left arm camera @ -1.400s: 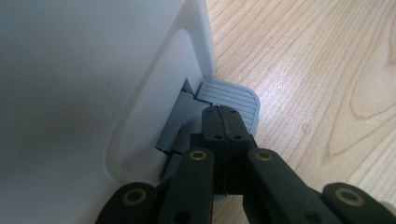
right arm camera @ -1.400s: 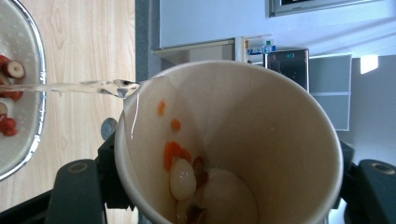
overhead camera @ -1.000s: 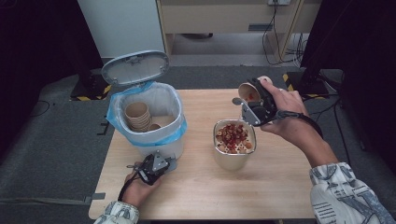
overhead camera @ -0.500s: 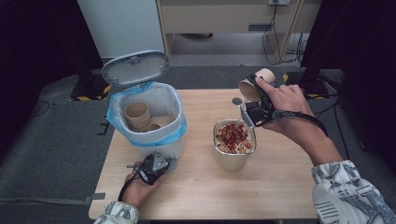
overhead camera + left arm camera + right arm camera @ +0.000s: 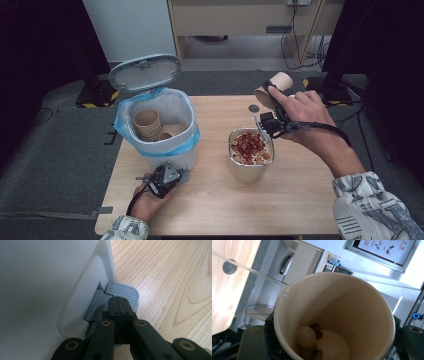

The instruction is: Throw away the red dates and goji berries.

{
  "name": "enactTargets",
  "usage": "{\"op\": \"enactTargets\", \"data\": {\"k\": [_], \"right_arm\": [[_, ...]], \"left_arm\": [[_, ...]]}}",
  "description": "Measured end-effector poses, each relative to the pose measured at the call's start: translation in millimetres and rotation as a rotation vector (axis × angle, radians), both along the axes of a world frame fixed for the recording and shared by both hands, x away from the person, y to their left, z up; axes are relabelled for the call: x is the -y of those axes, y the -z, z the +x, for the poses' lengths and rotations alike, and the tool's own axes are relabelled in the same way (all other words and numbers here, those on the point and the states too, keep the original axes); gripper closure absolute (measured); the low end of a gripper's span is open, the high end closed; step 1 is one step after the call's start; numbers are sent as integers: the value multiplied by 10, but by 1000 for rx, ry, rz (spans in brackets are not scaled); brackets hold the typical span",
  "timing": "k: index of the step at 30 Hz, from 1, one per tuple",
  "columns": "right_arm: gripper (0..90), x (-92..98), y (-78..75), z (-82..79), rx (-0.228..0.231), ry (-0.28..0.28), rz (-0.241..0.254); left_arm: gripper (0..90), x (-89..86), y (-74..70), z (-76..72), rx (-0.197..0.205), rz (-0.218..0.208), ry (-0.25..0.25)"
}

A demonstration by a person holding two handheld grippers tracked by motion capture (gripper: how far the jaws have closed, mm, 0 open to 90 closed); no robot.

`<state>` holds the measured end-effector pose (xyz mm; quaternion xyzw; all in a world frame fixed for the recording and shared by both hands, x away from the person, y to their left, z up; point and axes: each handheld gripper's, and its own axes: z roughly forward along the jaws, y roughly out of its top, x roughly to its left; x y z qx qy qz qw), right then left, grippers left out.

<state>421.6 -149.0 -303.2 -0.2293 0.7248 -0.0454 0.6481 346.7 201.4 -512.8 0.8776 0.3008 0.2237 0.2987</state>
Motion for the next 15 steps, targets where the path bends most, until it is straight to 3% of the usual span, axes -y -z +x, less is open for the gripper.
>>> {"op": "enactTargets", "data": {"k": [15], "right_arm": [[287,-30,7,-22,26,-15,-3]], "left_arm": [[899,-2,-1,1,1,4,2]]}}
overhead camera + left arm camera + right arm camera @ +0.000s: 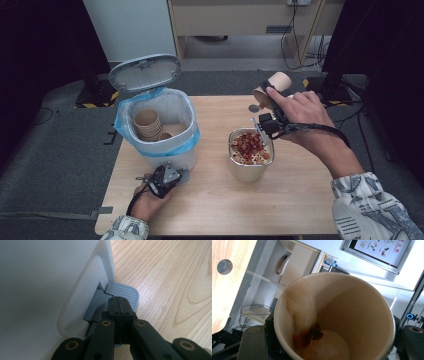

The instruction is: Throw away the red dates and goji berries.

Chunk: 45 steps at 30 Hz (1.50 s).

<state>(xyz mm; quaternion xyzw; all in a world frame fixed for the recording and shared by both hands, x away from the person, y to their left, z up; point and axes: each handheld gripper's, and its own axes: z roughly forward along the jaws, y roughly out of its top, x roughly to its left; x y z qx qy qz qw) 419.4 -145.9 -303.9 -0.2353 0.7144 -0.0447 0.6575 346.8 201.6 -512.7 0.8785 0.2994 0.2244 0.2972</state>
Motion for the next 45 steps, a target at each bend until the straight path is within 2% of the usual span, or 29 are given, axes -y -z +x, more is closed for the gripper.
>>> {"op": "enactTargets", "data": {"k": [23,33,34,36,37,41,45], "right_arm": [[287,46,97,31,-28,12,17],[286,84,127,87,-108,26,171],[286,88,120,96,-127,25,206],[286,98,113,115,-142,26,246],[286,102,114,121,-147,29,257],[285,106,142,148,-152,34,249],[285,106,140,172,-176,34,294]], "left_arm": [[899,2,2,-1,0,-5,-2],[899,2,3,-1,0,-6,-2],[899,1,2,-1,0,-6,-1],[899,2,3,-1,1,-5,-1],[899,2,3,-1,0,-6,-1],[899,0,3,0,0,-6,-1],[899,1,3,-1,0,-6,-1]]}}
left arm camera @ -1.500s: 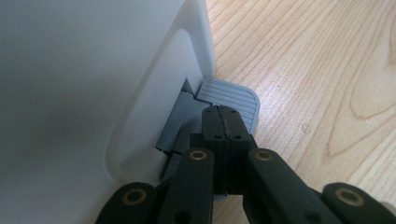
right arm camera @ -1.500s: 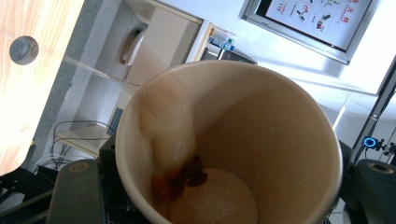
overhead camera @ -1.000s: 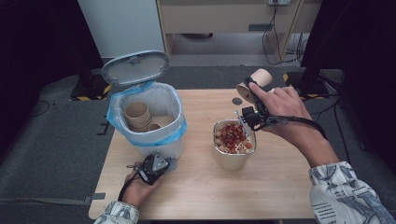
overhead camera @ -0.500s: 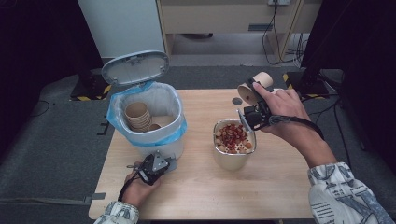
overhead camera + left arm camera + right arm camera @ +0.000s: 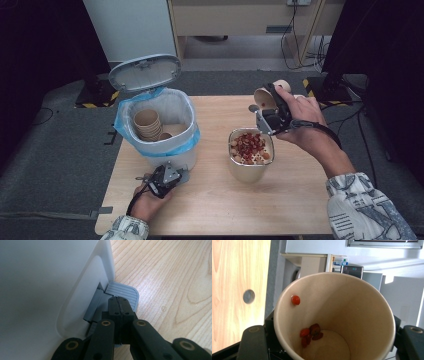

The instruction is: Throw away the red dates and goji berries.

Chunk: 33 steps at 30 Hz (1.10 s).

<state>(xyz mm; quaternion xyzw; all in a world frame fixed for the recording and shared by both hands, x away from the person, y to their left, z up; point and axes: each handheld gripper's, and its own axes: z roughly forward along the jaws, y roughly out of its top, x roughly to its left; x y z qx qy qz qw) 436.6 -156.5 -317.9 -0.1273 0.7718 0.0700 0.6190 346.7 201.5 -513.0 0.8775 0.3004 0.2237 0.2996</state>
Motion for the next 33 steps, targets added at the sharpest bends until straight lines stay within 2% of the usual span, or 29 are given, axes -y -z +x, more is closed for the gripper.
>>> {"op": "enactTargets", "data": {"k": [6,14,20,23,26,33], "right_arm": [[284,-9,-6,37,-34,-2,49],[283,-26,-37,95,-93,-6,167],[282,-46,-48,118,-122,-12,213],[282,-58,-48,127,-133,-14,228],[281,-89,-35,131,-141,-16,218],[281,-154,-41,156,-170,-29,266]], "left_arm": [[899,-1,0,1,-1,-1,1],[899,-1,0,0,0,-1,1],[899,-1,0,0,0,-1,1],[899,-1,0,1,-1,-1,1],[899,-1,-1,1,-1,0,1],[899,-2,-2,1,-2,0,1]]}}
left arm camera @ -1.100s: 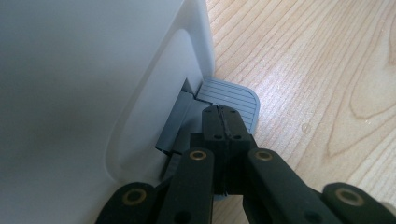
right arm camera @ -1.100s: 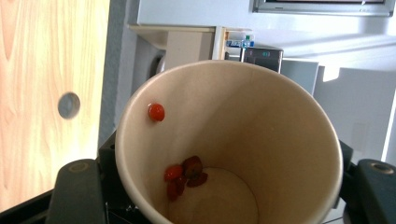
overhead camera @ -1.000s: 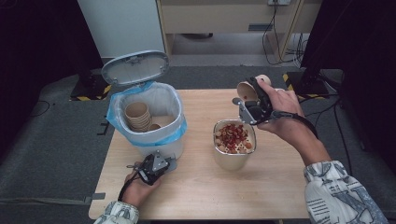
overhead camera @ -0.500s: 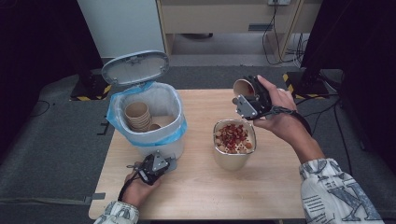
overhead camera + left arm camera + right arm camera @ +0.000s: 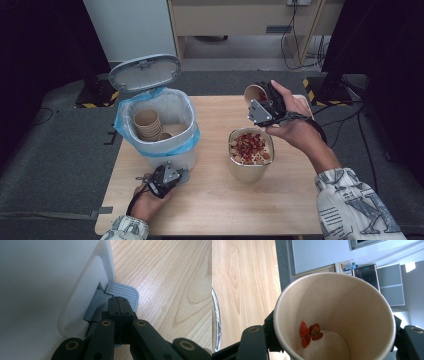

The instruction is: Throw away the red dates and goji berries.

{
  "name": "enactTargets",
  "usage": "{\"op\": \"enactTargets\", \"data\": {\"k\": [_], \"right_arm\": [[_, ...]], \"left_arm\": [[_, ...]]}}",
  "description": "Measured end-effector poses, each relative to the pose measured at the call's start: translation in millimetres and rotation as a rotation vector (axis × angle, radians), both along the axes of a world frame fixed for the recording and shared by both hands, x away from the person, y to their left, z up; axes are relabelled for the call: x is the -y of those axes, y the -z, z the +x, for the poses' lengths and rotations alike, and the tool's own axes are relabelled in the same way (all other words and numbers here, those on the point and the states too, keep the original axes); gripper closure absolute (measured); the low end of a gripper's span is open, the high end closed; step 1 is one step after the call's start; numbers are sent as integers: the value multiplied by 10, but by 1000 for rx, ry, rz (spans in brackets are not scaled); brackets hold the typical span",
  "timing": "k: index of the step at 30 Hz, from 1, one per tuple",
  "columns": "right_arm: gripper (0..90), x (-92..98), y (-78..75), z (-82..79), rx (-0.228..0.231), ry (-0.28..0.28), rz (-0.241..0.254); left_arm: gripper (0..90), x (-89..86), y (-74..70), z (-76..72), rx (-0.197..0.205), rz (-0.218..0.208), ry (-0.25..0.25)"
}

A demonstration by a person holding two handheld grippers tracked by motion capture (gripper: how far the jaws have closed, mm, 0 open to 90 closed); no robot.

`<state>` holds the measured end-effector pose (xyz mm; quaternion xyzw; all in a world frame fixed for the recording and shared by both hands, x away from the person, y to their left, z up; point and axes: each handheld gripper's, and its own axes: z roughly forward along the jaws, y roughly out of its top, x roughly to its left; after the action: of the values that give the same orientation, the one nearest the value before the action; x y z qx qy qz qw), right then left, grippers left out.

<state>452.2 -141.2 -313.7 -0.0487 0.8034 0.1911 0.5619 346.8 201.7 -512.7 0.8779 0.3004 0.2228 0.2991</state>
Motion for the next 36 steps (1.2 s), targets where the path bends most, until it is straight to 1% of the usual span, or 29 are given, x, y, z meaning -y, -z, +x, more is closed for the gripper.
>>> {"op": "enactTargets", "data": {"k": [9,10,12,13,16,18,23,26,29,35,36], "right_arm": [[280,-34,-9,32,-28,0,43],[280,-31,-7,41,-40,2,62],[279,-26,-9,52,-52,3,79],[279,-22,-11,56,-63,5,100],[279,-18,-28,68,-79,6,131],[278,-25,-30,76,-84,3,133],[278,-56,-28,85,-110,-2,157],[278,-69,-37,103,-132,-7,200],[278,-74,-47,117,-143,-11,219],[278,-99,-57,106,-180,-34,274],[277,-108,-56,104,-196,-40,299]], "left_arm": [[899,0,0,0,1,0,0],[899,0,0,0,0,0,0],[899,-1,0,0,0,0,0],[899,-1,0,1,0,0,1],[899,0,-1,0,-1,0,0],[899,0,-1,0,0,0,1],[899,-1,-2,0,-1,1,1],[899,-3,-2,1,-2,1,1],[899,-2,-2,0,-1,1,1],[899,-2,-2,0,-1,1,1],[899,-2,-2,0,-1,1,1]]}}
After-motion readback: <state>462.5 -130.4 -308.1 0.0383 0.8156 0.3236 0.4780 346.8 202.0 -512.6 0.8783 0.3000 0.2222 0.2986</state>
